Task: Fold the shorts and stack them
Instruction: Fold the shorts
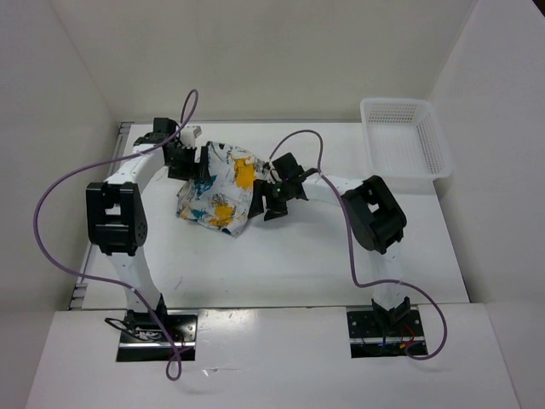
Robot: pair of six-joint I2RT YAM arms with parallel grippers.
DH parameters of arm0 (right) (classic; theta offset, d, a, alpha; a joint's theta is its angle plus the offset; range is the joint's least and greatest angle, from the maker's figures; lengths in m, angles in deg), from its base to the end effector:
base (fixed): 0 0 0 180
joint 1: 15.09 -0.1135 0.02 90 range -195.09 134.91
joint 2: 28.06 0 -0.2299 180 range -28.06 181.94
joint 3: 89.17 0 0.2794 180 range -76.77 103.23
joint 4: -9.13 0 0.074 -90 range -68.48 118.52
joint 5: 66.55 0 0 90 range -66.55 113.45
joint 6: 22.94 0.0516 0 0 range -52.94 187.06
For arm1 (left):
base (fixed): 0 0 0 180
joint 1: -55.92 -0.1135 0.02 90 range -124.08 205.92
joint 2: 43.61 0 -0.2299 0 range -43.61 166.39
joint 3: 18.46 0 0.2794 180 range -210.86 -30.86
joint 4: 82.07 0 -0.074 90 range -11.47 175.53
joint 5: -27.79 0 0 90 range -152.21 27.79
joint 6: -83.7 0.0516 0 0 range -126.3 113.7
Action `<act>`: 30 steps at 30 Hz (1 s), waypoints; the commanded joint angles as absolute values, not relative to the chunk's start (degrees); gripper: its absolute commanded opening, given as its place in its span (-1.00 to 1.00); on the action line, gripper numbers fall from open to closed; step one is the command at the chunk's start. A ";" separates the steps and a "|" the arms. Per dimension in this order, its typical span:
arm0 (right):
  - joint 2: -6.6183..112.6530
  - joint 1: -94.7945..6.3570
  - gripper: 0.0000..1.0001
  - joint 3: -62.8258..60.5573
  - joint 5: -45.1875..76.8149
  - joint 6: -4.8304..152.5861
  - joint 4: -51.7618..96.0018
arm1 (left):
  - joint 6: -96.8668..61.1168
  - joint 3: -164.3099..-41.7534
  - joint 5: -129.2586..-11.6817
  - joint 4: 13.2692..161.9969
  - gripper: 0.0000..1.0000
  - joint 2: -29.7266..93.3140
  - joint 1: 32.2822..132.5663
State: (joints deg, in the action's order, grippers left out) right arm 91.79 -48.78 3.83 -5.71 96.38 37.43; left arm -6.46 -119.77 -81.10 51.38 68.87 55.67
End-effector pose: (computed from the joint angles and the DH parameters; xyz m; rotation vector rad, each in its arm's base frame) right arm 0.3619 0.2715 0.0890 -0.3227 2.6855 1.0400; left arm 0.4477 -0.0148 0.1680 0.1135 2.5484 -0.4233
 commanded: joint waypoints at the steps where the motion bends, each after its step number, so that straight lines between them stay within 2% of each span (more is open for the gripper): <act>1: 89.18 -48.67 0.47 0.93 -5.37 94.49 39.28 | -6.30 -117.18 -79.44 51.16 0.81 65.47 54.79; 3: 88.66 -48.67 0.47 0.93 -5.37 93.88 39.28 | -6.30 -116.12 -78.83 52.38 0.99 64.58 54.78; 10: 88.13 -48.05 0.47 1.45 -2.92 92.03 40.33 | -6.30 -113.30 -75.93 55.47 1.00 68.00 54.25; 16: 84.36 -43.05 0.47 2.51 -2.30 88.60 42.70 | -6.30 -113.30 -76.17 58.37 1.00 72.31 54.25; 18: 83.21 -42.43 0.47 2.51 -0.81 86.76 43.23 | -6.30 -114.00 -78.20 57.07 0.82 74.33 54.25; 19: 81.90 -41.03 0.47 2.51 -0.80 86.75 43.23 | -6.30 -114.01 -78.90 57.05 0.47 75.64 54.25; 20: 81.19 -41.02 0.47 1.99 -0.02 85.79 43.76 | -6.30 -114.01 -80.74 56.36 0.31 75.66 54.25; 23: 78.20 -38.57 0.47 1.45 2.00 83.86 44.29 | -6.30 -114.01 -86.79 55.73 0.01 76.27 54.25; 30: 73.02 -35.39 0.47 -1.88 6.22 82.00 45.43 | -6.30 -108.13 -92.26 56.61 -0.02 72.59 59.35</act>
